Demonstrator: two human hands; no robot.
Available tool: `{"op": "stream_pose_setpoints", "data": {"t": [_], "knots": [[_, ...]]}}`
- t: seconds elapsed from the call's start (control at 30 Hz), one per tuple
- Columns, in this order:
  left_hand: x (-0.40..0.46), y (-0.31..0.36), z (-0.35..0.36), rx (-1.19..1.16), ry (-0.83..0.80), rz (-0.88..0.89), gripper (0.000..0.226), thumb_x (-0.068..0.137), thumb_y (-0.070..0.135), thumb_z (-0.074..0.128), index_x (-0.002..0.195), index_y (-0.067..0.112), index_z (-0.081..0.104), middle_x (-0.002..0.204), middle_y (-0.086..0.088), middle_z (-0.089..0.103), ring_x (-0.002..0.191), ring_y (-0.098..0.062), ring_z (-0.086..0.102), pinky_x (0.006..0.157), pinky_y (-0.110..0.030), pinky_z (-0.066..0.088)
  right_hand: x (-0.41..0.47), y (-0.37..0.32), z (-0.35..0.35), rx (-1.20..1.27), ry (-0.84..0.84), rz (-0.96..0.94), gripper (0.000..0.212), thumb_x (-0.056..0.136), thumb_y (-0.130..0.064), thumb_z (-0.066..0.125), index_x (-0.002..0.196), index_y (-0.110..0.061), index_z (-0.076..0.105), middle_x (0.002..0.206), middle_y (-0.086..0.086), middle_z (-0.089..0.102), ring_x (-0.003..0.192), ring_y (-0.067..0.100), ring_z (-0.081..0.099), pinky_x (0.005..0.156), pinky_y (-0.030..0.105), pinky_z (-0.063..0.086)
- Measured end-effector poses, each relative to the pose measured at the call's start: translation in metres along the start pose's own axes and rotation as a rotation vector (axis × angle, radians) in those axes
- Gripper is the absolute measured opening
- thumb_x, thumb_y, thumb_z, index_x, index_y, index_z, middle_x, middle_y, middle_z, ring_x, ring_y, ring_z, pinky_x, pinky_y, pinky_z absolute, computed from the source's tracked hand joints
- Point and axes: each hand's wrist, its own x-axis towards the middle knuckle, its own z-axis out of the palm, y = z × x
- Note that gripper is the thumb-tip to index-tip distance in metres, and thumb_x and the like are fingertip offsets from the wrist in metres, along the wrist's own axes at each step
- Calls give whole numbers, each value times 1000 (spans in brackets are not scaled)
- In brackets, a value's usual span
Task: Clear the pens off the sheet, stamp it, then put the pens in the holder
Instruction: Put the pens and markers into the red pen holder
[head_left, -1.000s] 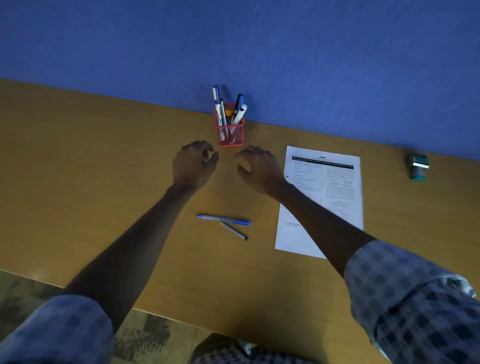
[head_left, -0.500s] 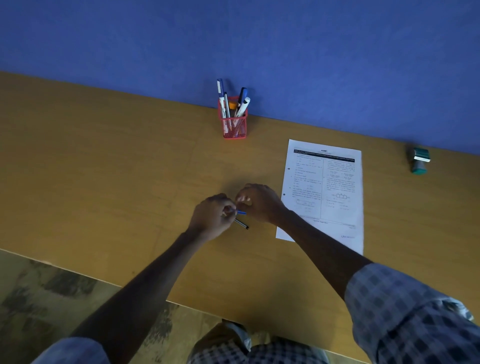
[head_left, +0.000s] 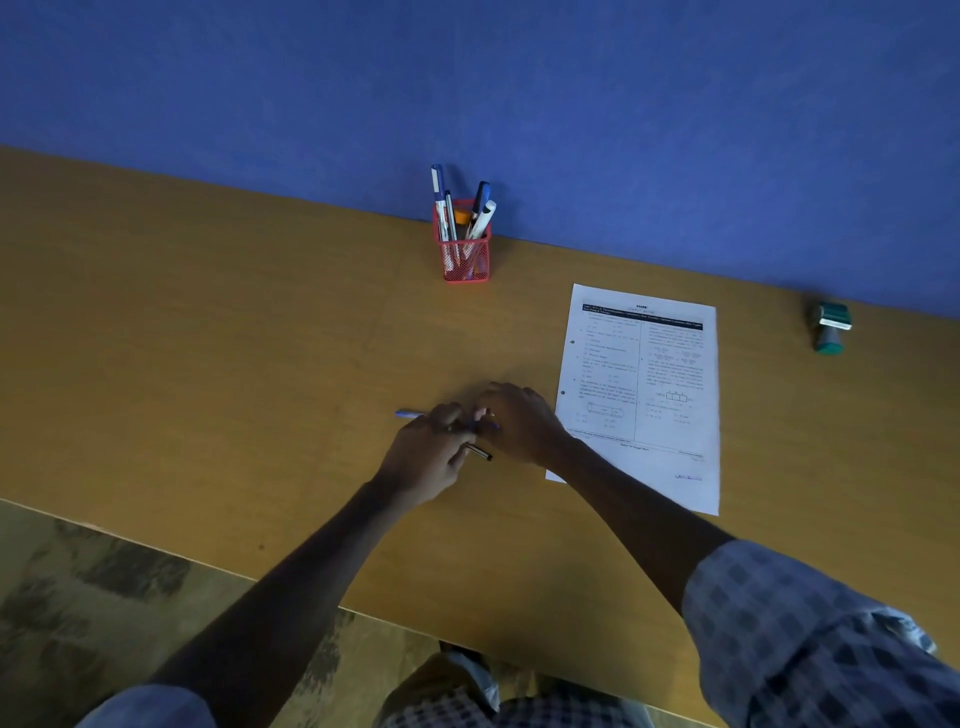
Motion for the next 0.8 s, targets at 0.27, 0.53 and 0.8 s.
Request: {"op": "stream_pose_setpoints", "data": {"t": [0.27,0.53,0.8], "knots": [[13,-12,-20,-22,32,31,13,93,17,59,104,12,66,100,-2,67,93,-23,63,72,-35,49,11,11,-19,325,150,86,11,88,-24,65,95,-16,68,95,0,73,88,17,66,78,32,51],[51,-24,-69,-263,216,-101,18,90,16,62,106,17,70,87,2,66,70,-15,61,67,-24,45,41,9,-69,618,418,111,7,87,-13,68,92,-16,72,87,-5,70,81,6,63,71,7,45],[109,-36,-119,-494,489,-121,6,84,20,65,88,17,69,63,5,60,52,-2,52,51,-13,38,72,5,-124,569,720,80,12,85,-12,70,96,-9,74,89,2,73,80,10,66,76,22,54]]}}
